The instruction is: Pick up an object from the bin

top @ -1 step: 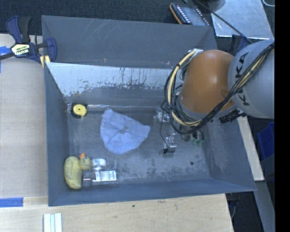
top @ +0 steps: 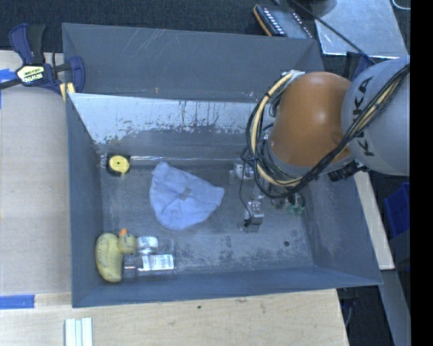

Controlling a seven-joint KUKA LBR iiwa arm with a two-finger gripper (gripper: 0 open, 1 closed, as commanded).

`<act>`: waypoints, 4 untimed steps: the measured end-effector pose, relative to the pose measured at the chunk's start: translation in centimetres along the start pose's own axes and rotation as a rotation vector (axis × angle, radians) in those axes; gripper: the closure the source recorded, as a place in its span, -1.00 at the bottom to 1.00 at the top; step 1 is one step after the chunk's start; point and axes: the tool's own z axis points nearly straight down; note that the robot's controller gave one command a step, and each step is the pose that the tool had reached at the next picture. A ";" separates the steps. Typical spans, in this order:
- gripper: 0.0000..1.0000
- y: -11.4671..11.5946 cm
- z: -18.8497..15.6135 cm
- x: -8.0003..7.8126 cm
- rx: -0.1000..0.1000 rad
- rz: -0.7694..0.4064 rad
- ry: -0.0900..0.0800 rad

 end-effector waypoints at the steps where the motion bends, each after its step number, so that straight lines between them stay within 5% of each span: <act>1: -1.00 4.2 8.5 -1.8 -0.001 -0.068 0.009; 2: 1.00 5.7 7.3 -1.9 -0.001 0.019 -0.004; 3: 1.00 5.7 7.3 -1.9 -0.001 0.020 -0.004; 4: 1.00 6.0 -1.3 -2.3 -0.001 0.014 -0.001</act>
Offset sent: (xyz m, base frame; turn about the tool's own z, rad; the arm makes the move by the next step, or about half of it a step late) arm 0.0172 0.0573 -0.0747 0.0198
